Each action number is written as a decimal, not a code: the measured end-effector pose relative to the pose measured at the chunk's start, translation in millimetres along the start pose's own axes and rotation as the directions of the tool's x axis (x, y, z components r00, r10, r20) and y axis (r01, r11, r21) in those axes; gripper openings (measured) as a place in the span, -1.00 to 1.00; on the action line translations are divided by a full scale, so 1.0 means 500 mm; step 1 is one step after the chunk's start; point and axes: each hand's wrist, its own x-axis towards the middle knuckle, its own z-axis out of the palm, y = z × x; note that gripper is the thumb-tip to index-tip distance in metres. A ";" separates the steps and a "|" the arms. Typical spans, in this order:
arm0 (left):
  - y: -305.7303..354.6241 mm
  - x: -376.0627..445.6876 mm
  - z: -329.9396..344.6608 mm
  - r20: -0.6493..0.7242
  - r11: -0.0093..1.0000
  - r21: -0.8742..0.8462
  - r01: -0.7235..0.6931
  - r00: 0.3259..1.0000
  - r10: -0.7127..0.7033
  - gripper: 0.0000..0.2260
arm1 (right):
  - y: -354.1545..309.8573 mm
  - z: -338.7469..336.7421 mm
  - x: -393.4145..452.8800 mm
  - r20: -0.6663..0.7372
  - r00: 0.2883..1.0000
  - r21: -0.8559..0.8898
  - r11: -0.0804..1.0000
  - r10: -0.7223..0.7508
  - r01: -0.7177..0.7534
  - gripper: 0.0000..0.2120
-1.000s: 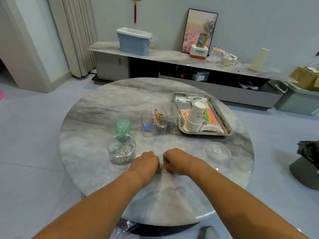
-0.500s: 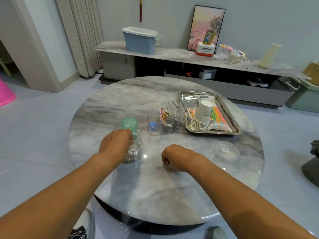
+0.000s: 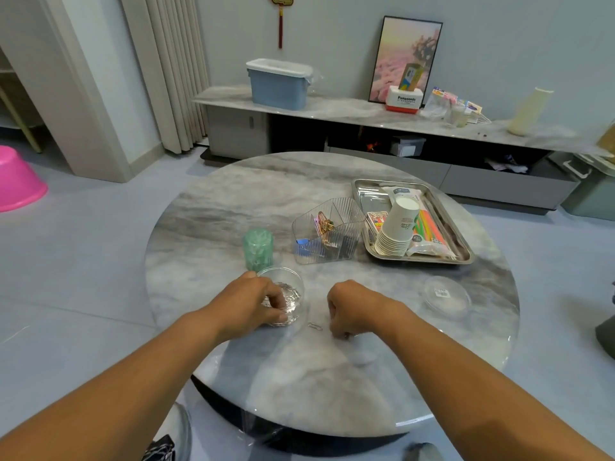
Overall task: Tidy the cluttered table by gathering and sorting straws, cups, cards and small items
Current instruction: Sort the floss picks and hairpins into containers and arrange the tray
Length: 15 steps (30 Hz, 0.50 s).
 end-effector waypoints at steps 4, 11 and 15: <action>0.008 0.004 0.001 -0.043 0.997 -0.077 -0.018 0.999 0.014 -0.87 | 0.008 -0.050 -0.005 -0.271 0.962 0.328 0.943 0.040 0.054 -0.98; 0.007 0.010 0.010 -0.122 0.970 -0.245 0.007 0.992 -0.038 -0.70 | -0.070 -0.056 0.022 -0.394 0.910 0.279 0.926 -0.130 0.253 -0.86; -0.005 0.006 0.017 -0.173 0.981 -0.193 0.015 0.984 -0.049 -0.63 | -0.026 -0.066 0.023 -0.364 0.932 0.361 0.921 -0.009 0.149 -0.92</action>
